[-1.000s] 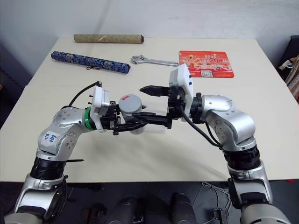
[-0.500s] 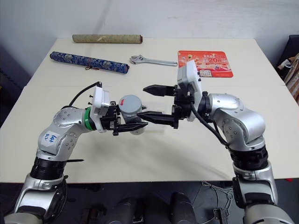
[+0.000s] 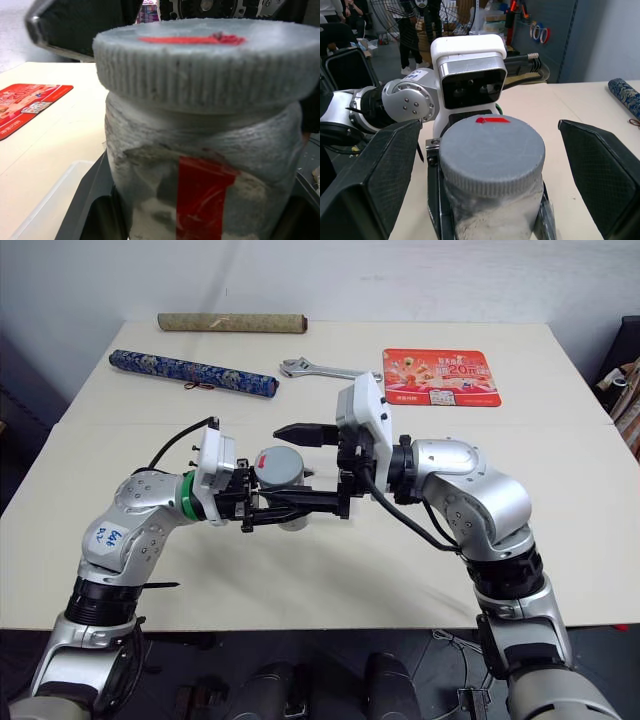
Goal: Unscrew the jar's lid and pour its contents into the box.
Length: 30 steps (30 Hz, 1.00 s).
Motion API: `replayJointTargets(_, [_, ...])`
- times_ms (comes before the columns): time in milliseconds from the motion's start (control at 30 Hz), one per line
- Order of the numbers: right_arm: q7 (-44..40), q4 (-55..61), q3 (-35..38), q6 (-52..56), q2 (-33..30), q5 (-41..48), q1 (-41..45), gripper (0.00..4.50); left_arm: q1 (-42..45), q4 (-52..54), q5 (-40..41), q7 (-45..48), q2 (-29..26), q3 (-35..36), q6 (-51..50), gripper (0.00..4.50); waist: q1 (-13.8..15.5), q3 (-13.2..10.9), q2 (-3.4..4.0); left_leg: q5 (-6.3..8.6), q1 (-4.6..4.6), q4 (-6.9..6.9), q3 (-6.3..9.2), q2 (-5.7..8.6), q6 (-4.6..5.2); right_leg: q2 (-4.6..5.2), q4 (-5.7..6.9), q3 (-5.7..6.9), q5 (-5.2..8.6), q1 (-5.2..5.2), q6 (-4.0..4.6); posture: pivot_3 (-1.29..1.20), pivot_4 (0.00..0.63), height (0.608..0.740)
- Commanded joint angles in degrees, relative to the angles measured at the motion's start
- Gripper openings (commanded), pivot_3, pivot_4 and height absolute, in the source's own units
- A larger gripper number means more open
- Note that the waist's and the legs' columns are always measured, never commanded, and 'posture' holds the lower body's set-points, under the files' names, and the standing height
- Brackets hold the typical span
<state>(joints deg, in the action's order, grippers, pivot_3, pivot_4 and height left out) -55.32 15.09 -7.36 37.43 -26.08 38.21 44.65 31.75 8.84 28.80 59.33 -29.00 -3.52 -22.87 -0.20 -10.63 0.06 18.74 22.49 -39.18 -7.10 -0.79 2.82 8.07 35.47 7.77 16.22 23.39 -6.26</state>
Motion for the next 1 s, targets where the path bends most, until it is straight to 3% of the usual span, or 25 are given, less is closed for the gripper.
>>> replayJointTargets(33, [-0.4, 0.6, -0.3, -2.1, 1.0, -0.8, 0.9, 4.48, -0.5, 1.6, -0.1, 0.1, 0.2, -0.1, 1.3, 2.38, 0.0, 0.0, 0.00, 0.00, 0.00, 0.00, 0.00, 0.00, 0.00, 0.00, 0.00, 0.00, 0.00, 0.00, 0.00, 0.00, 0.150, 0.740])
replayJointTargets(133, [-0.2, 0.4, 0.2, -2.6, 2.3, -0.5, 1.0, 3.88, -0.8, 1.5, -0.2, 0.2, 0.3, -0.1, 1.6, 2.38, 0.0, 0.0, 0.00, 0.00, 0.00, 0.00, 0.00, 0.00, 0.00, 0.00, 0.00, 0.00, 0.00, 0.00, 0.00, 0.00, 0.150, 0.740])
replayJointTargets(267, [-0.6, 0.5, 0.2, -0.9, 2.2, -0.2, 1.0, 2.49, -0.9, 1.5, -0.4, 0.3, 0.2, -0.1, 1.9, 2.38, 0.0, 0.0, 0.00, 0.00, 0.00, 0.00, 0.00, 0.00, 0.00, 0.00, 0.00, 0.00, 0.00, 0.00, 0.00, 0.00, 0.150, 0.740])
replayJointTargets(500, [-0.8, 0.4, 1.4, 1.3, 1.7, 1.5, 0.3, 2.48, -0.7, 1.1, -0.6, 0.6, 0.1, 0.0, 2.4, 2.38, 0.0, 0.0, 0.00, 0.00, 0.00, 0.00, 0.00, 0.00, 0.00, 0.00, 0.01, 0.00, 0.00, 0.00, 0.00, 0.00, 0.150, 0.740])
replayJointTargets(667, [5.8, -0.8, 9.2, 8.0, 7.1, 13.4, -0.1, 2.48, -0.8, 0.7, -0.5, 0.7, 0.1, -0.1, 2.6, 2.38, 0.0, 0.0, 0.00, 0.00, 0.00, 0.00, 0.01, -0.01, 0.00, 0.01, 0.02, 0.00, 0.00, 0.00, 0.00, 0.00, 0.150, 0.740])
replayJointTargets(867, [12.2, -2.0, 15.9, 13.3, 8.0, 22.8, 0.4, 2.48, -0.7, 0.2, -0.6, 0.8, 0.1, -0.2, 3.2, 2.38, 0.0, 0.0, 0.00, 0.00, 0.00, 0.00, 0.02, 0.00, 0.01, 0.03, 0.03, -0.01, 0.00, 0.00, 0.00, 0.00, 0.150, 0.740])
replayJointTargets(1000, [11.7, -1.4, 18.5, 9.3, 1.9, 17.5, -3.5, 2.48, -0.7, 0.2, -0.6, 0.7, -0.2, 0.4, 3.7, 2.38, 0.2, 0.0, -0.01, 0.00, 0.01, 0.00, 0.03, 0.01, 0.01, 0.04, 0.03, 0.00, 0.00, 0.00, 0.00, 0.00, 0.150, 0.740])
